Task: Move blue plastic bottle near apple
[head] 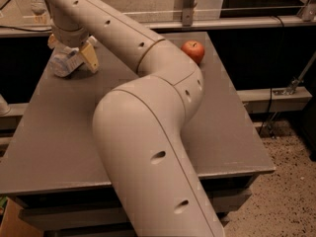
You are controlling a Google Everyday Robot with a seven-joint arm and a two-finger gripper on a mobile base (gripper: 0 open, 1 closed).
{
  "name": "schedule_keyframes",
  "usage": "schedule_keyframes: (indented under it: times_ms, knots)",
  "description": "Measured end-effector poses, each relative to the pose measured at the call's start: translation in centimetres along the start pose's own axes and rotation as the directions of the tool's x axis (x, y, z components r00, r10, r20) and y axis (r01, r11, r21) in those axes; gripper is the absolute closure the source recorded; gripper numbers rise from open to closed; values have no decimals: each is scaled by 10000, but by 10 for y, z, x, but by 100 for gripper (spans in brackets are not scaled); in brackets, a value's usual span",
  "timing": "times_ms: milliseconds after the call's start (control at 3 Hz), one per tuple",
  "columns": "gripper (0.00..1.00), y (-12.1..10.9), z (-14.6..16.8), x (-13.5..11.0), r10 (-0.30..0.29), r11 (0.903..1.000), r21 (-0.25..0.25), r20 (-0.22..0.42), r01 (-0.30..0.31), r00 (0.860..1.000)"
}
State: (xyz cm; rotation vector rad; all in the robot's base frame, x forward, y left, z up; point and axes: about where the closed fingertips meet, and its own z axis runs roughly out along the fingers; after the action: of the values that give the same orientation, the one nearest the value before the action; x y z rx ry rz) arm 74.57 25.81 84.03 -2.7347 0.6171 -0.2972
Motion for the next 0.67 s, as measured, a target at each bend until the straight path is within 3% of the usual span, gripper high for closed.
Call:
schedule_keyframes:
  times_ms: [667]
  knots:
    - [64,0,-3,-2,112,9998,-156,47,-111,9999]
